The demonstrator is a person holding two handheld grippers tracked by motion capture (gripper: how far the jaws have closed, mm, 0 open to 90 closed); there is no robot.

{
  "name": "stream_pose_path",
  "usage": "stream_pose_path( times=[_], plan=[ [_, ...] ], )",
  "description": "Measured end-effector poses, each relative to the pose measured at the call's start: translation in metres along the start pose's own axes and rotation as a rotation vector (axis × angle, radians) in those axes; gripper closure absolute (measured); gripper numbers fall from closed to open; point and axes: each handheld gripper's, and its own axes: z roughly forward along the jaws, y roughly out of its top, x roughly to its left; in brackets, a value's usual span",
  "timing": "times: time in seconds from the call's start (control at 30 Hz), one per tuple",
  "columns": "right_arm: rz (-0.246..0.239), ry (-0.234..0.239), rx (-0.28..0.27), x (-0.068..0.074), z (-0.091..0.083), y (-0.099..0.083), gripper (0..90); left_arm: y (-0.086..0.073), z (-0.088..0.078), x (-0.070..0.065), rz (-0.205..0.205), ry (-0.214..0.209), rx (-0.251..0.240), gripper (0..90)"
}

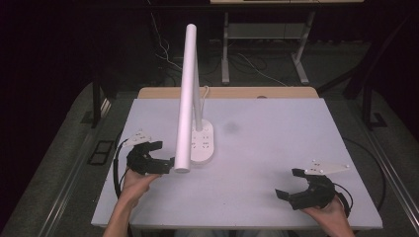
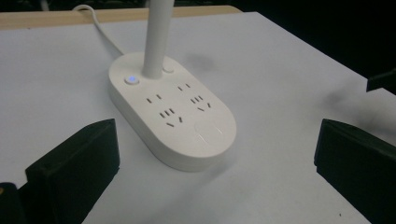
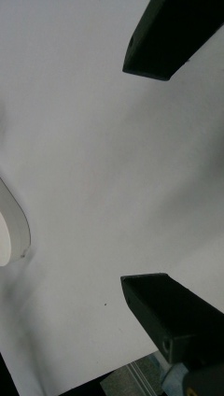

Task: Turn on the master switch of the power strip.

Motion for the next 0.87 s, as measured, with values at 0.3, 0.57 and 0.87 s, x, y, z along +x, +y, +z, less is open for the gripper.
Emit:
stream_pose_path(
  times=[0.3,0.57,0.87],
  plan=[
    [0.0,0.002,0.002,0.001,0.001,0.0,0.2,-0.018,0.0,-0.011,0.018,-0.029,0.016,0.0],
    [-0.002,0.004,0.001,0.001,0.0,-0.001,0.2,-0.033,0.0,-0.021,0.054,-0.074,0.042,0.0],
    [0.004,0.01,0.001,0.002,0.0,-0.002,0.1,-0.048,0.003,-0.026,0.06,-0.093,0.081,0.0]
  ],
)
